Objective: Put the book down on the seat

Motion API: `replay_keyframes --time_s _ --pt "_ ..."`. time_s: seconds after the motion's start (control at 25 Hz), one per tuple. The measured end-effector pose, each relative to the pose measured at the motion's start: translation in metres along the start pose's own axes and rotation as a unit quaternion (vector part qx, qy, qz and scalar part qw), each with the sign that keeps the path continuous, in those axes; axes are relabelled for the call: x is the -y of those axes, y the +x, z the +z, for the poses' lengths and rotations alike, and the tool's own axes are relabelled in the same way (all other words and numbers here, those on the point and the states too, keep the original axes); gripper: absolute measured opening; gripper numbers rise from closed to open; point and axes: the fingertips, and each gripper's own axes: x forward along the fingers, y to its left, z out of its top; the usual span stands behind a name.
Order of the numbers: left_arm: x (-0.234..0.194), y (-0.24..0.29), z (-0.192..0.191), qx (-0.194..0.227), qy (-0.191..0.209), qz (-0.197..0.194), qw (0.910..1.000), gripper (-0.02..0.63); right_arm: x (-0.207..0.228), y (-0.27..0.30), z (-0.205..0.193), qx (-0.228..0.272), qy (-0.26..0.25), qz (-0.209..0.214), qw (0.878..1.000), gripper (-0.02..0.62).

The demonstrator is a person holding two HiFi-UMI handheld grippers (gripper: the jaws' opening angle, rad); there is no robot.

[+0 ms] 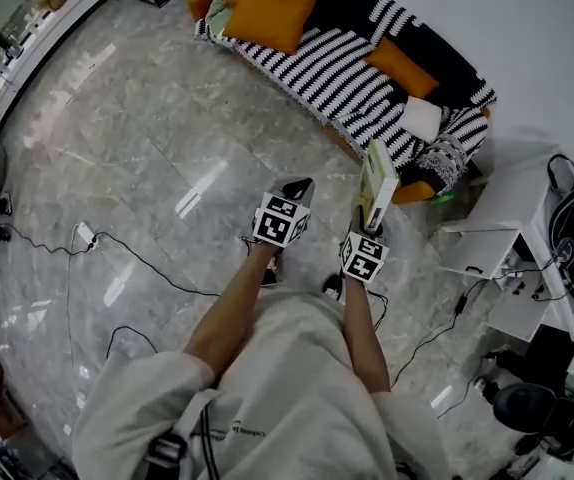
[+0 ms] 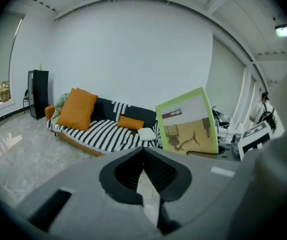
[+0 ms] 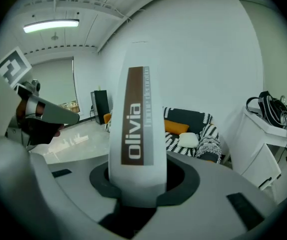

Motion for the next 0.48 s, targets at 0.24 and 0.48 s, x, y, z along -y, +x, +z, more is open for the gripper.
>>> replay_keyframes --time_s 0.24,0.48 --pt "-0.061 -0.014 -0.010 -0.015 -0.001 -0.004 0.9999 0.000 -0.049 0.020 0.013 0.018 0.041 -0.020 0.999 0.121" --pt "-0.103 -0.028 -0.020 -0.019 -0.022 -0.011 0.9995 0.000 -0.090 0.031 0.015 0.025 0.023 -0.011 0.999 0.121"
